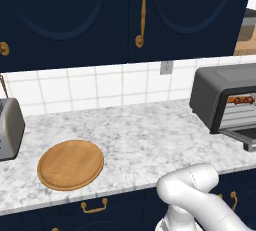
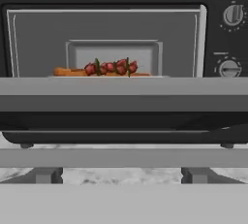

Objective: Pick up the kebab skewer and baguette bread, and place them inside the toaster oven. Close the toaster oven door and start by setting the timer.

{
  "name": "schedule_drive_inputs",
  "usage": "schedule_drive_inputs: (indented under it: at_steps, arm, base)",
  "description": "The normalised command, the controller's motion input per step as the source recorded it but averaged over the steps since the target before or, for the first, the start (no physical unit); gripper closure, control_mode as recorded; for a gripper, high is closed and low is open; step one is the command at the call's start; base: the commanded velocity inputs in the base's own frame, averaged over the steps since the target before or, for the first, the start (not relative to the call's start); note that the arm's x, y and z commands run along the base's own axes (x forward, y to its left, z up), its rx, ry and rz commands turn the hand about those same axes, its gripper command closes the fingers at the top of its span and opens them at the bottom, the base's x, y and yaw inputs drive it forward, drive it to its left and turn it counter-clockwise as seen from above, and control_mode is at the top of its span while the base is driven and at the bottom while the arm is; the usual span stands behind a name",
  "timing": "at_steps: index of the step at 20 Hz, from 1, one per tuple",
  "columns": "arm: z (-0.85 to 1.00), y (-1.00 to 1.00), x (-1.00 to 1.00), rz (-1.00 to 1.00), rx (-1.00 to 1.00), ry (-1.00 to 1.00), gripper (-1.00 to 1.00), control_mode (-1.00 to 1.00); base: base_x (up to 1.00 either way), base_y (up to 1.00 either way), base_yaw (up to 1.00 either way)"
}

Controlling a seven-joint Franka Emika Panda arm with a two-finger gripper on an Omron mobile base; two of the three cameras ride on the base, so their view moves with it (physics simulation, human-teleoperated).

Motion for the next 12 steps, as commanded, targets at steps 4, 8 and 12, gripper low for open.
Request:
schedule_drive_inputs:
  at_steps: [4,8,12]
  arm:
    - [0.19,0.0,0.14,0.0,0.0,0.0,-1.0,-1.0]
    - [0.19,0.04,0.19,0.0,0.0,-0.01,-1.0,-1.0]
    - [0.25,0.06,0.28,0.0,0.0,-0.03,-1.0,-1.0]
  base:
    - [0.0,0.0,0.0]
    - [0.0,0.0,0.0]
    - [0.0,0.0,0.0]
